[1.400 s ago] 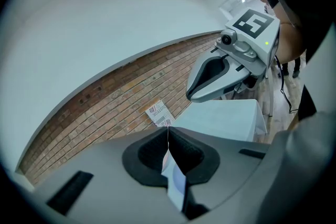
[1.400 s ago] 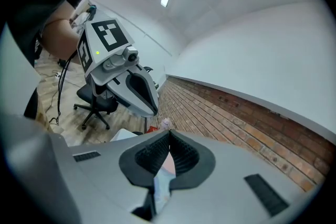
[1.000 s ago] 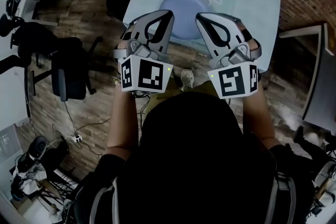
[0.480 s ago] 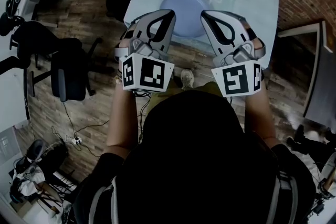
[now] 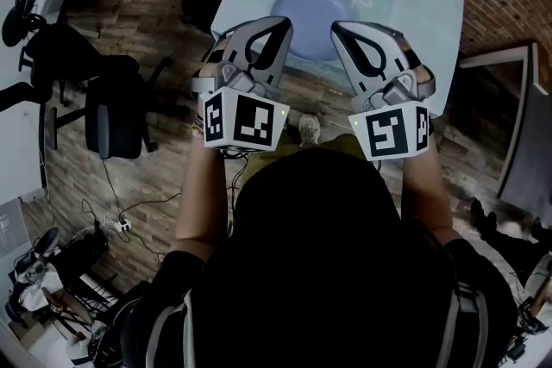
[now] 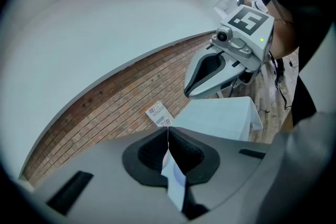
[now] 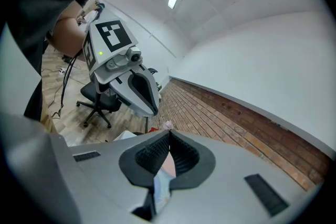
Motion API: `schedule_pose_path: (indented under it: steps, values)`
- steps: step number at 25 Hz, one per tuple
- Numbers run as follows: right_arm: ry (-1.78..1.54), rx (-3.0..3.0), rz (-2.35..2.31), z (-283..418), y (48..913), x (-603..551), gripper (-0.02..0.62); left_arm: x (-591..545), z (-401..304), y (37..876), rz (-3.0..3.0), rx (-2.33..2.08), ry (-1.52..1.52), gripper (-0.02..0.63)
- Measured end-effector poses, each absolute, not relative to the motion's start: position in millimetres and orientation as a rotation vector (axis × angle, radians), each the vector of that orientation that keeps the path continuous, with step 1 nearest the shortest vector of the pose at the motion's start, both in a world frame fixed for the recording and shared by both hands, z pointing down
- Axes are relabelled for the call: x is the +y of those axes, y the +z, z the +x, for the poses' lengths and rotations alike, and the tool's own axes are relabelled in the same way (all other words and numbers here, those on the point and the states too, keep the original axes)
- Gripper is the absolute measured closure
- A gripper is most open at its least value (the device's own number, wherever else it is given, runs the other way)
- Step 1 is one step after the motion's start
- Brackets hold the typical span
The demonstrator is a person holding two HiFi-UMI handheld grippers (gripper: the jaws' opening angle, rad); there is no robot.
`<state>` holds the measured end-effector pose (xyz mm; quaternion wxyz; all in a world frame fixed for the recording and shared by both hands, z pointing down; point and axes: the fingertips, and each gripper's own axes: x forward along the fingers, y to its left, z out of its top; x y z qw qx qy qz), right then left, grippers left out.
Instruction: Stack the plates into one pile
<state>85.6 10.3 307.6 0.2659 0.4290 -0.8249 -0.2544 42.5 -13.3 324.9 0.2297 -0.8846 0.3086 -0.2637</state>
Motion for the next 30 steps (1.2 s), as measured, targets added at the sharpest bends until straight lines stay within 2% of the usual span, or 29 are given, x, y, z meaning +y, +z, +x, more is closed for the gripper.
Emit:
schedule_pose_path:
  steps: [30]
  values:
    - [-0.693, -2.256, 1.092, 72, 314, 13, 0.560, -10, 25, 334, -2.436, 0.919, -0.758, 0.583]
